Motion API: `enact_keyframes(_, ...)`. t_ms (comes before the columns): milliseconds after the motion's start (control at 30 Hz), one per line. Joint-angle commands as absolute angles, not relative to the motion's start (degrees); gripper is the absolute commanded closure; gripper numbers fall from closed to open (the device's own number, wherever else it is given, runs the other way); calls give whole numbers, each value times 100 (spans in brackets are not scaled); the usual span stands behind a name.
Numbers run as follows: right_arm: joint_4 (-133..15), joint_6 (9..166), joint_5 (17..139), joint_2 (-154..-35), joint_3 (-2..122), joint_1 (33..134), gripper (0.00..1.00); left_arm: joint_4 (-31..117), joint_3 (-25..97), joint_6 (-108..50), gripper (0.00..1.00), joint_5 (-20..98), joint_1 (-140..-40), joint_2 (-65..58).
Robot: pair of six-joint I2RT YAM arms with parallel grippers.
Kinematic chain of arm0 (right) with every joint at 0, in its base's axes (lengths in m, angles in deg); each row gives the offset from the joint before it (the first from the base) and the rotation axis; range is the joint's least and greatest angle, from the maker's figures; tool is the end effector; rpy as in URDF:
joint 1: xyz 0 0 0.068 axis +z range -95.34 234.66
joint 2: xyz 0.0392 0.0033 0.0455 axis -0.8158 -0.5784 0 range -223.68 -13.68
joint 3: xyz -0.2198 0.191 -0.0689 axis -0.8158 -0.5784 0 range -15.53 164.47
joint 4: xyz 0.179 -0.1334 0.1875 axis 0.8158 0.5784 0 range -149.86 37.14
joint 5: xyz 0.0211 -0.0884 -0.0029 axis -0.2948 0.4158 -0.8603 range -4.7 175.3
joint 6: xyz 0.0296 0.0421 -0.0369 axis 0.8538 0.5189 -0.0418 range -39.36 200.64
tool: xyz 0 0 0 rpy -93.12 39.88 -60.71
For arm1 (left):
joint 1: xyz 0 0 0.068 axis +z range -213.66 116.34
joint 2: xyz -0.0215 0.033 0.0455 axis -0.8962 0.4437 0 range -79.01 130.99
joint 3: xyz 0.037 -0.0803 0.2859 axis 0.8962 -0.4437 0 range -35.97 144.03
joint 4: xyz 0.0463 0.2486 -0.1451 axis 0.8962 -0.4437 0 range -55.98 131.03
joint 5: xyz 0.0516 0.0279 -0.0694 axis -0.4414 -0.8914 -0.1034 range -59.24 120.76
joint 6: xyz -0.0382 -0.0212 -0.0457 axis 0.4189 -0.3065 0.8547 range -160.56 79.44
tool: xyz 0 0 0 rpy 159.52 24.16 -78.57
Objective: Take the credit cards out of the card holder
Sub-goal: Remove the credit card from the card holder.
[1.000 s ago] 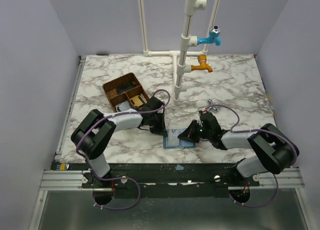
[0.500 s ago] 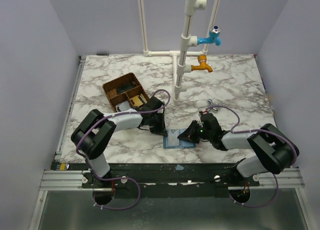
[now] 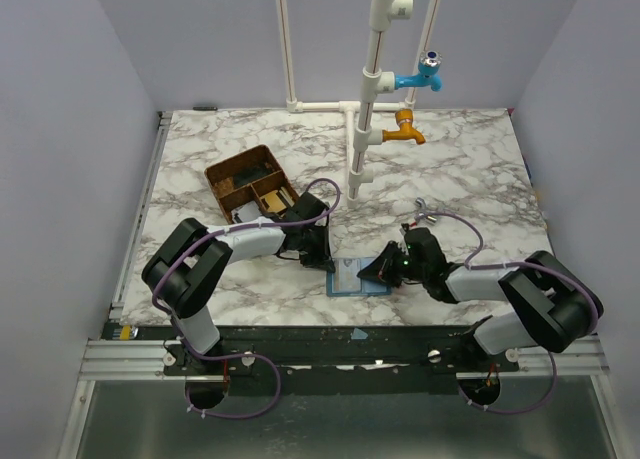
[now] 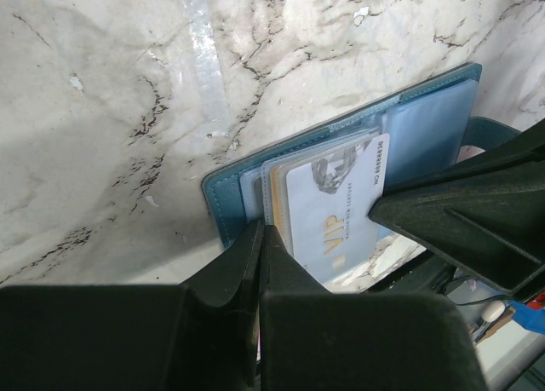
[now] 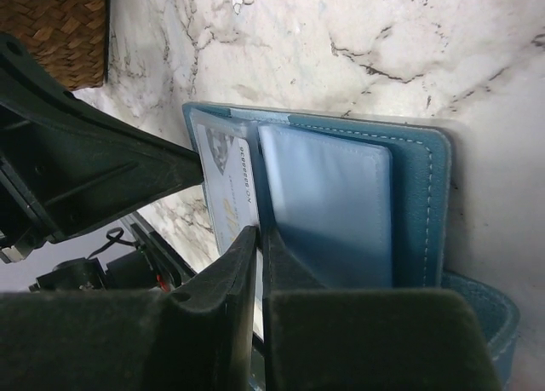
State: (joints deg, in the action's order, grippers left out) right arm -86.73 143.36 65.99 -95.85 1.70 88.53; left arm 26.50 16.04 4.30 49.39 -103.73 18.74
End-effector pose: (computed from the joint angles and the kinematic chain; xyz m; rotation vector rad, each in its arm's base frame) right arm 0.1956 0.1506 0.1026 0.4243 2.4845 1.1975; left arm 0.2617 -0.2404 0.1415 0.0049 2.8536 -0.8558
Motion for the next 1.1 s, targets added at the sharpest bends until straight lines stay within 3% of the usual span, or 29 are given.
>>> enact_keyframes(0, -8429, 14254, 6757, -9396, 82, 8780, 91, 2250, 1404, 334, 100, 4472, -10317, 2092)
enact_keyframes(300, -8298, 14172, 6757, -9339, 90, 8736, 92, 2264, 1388, 323, 100, 4469, -10297, 2080)
enact_keyframes(433, -8516, 14197, 6554, -9405, 116, 8736, 80, 2274, 1388, 320, 100, 4471, -10297, 2100)
enact_keyframes(567, -8762, 14276, 6382, -9506, 108, 8731, 78, 2281, 1388, 317, 100, 4483, -10296, 2093)
enact_keyframes(867, -9501, 14489, 6066, -10041, 53, 8733, 82, 2292, 1390, 318, 100, 4494, -10296, 2105)
enact_keyframes(1067, -9320, 14560, 6273, -9896, -12, 8736, 91, 2274, 1386, 320, 100, 4491, -10297, 2109)
